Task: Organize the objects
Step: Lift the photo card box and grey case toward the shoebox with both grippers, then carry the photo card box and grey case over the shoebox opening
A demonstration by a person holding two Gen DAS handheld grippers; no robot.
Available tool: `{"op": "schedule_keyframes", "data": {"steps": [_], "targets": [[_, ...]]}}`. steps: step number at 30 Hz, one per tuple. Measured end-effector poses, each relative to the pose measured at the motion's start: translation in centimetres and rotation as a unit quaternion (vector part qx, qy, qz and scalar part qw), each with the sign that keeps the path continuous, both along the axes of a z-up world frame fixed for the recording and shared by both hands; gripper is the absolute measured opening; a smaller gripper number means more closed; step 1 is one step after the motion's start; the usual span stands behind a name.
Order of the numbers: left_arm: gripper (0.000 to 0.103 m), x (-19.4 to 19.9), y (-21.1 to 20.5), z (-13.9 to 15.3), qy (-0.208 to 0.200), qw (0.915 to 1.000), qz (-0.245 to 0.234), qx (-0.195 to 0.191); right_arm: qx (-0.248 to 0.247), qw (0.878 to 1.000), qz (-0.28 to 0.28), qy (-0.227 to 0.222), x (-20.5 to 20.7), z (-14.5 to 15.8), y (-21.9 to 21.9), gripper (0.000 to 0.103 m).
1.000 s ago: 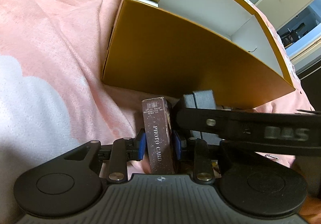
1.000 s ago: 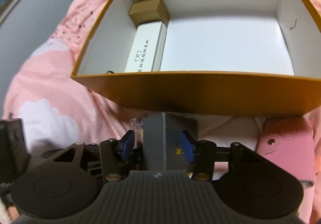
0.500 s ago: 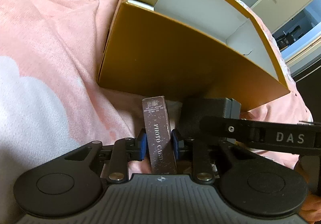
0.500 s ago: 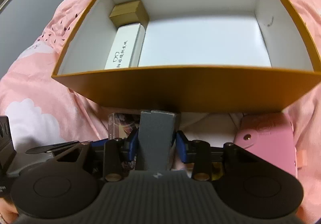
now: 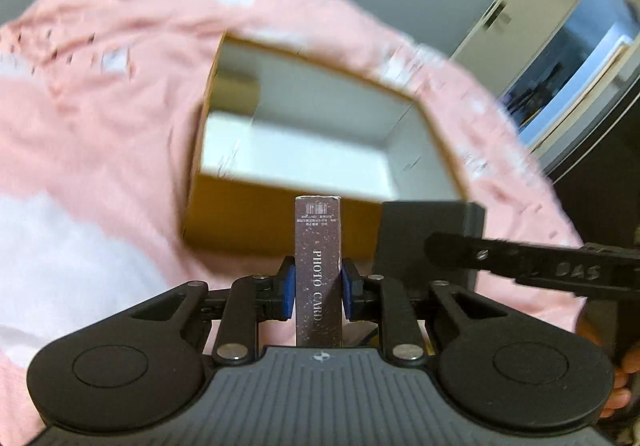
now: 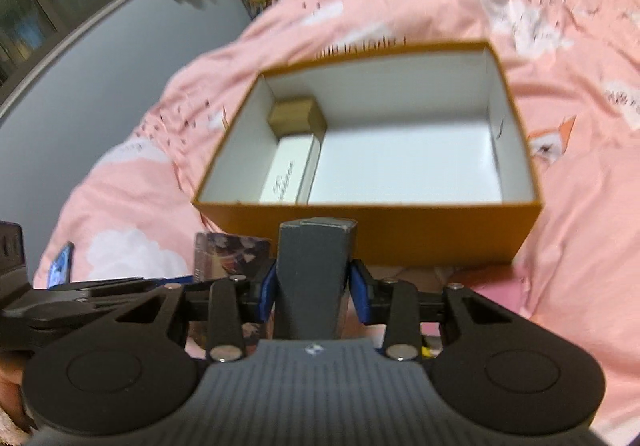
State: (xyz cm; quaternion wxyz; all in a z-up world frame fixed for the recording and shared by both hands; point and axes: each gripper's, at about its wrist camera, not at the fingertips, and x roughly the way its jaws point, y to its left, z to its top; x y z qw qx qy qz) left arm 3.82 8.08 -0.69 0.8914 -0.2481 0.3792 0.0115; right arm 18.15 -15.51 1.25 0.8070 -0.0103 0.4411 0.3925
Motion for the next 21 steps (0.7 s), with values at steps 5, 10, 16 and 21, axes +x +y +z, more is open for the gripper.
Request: {"op": "schedule_keyframes", "data": {"steps": [5, 10, 16, 21], "targets": [[0.025, 2.0, -1.2, 2.4, -0.058, 0.9982, 0.008, -0.016, 0.034, 0.999, -0.006, -0.039, 0.0, 3.0, -0.7, 0.040], [0.025, 4.5, -0.6, 3.4, -0.088, 0.9958, 0.022, -0.014, 0.044, 0.997, -0.007, -0.062, 1.6, 4.4, -0.1, 0.040], [0.025, 7.3, 1.0, 3.4, -0.085, 0.9959, 0.023, -0.021, 0.022, 0.997, -0.018, -0.070, 4.7, 3.7, 2.1, 0.040], [0.025, 9.8, 3.1, 2.3, -0.066, 0.9974, 0.025, -0.014, -0.016, 0.998, -0.019, -0.049, 7.9, 1.0, 4.9, 0.040]]}}
